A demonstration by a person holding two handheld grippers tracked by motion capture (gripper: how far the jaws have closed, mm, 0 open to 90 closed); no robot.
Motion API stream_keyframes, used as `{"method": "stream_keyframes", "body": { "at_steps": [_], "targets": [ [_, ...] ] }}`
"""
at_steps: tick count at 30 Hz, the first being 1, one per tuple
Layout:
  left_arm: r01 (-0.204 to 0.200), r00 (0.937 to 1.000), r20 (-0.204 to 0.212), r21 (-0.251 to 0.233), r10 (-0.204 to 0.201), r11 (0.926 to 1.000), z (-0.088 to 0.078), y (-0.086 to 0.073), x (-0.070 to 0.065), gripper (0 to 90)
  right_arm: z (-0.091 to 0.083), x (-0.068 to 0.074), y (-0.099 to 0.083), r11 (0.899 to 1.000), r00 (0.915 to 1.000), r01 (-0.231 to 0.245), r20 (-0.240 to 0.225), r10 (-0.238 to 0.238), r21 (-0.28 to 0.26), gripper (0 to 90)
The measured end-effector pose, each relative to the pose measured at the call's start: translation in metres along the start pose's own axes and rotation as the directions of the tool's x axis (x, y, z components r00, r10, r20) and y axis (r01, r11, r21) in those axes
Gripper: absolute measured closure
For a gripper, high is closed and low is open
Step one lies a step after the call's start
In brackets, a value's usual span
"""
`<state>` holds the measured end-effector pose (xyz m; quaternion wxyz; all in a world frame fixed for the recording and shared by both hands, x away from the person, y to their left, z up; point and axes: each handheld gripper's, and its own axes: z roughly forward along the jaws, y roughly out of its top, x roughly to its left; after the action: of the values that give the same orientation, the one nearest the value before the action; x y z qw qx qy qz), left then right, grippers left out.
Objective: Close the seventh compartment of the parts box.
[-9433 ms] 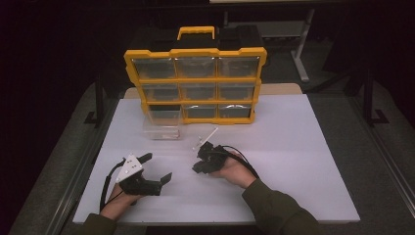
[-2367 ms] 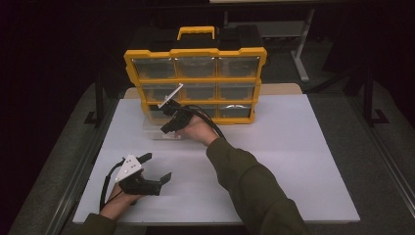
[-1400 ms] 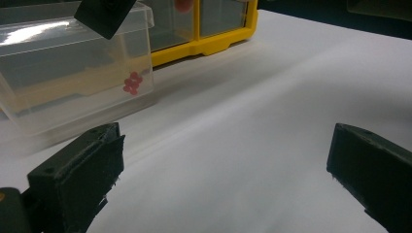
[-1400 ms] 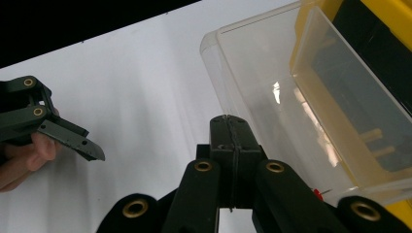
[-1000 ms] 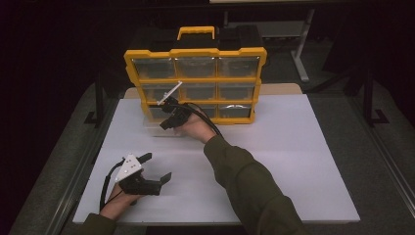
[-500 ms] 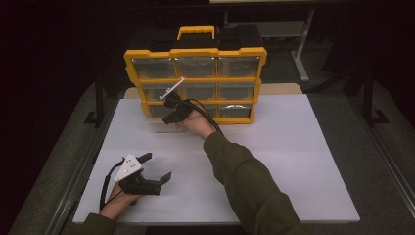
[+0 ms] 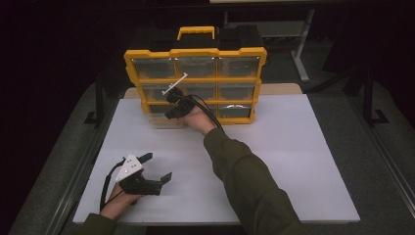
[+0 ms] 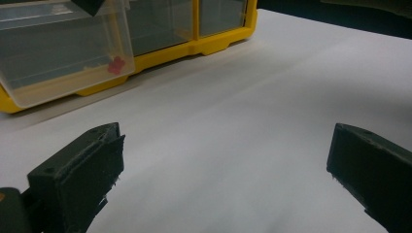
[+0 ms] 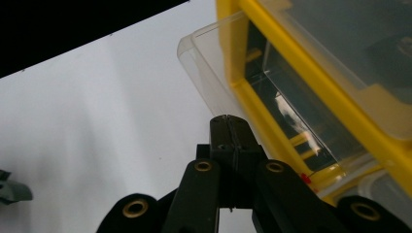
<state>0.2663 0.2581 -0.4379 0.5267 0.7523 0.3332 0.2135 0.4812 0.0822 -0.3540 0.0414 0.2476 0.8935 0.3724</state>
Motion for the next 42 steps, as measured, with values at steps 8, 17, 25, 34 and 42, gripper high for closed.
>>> {"method": "stream_keyframes", "body": {
  "at_steps": [8,17,25,34,42],
  "targets": [
    [0.001,1.0,-0.001,-0.002,-0.001,1.0,0.001,0.0,0.001,0.0,0.0,-0.011,-0.001,0.999,0.9989,-0.031,0.035,0.031,-0.019,89.6],
    [0.001,1.0,-0.001,0.0,-0.001,1.0,0.0,0.0,0.002,0.0,-0.001,-0.014,-0.002,0.999,0.9956,-0.042,0.084,0.043,-0.023,89.6],
    [0.003,1.0,-0.001,-0.001,-0.003,1.0,0.0,0.0,0.002,0.0,0.002,-0.016,-0.003,0.999,0.9896,-0.034,0.139,0.037,-0.019,89.6],
    [-0.002,1.0,0.001,0.005,0.002,1.0,0.0,-0.001,0.002,0.0,0.003,-0.018,-0.004,0.998,0.9879,-0.048,0.146,0.052,-0.033,89.6],
    [0.0,1.0,-0.001,0.005,0.0,1.0,0.0,-0.001,0.002,0.0,-0.007,-0.014,-0.01,0.997,0.9922,-0.057,0.108,0.062,-0.053,89.6]
  ]
}}
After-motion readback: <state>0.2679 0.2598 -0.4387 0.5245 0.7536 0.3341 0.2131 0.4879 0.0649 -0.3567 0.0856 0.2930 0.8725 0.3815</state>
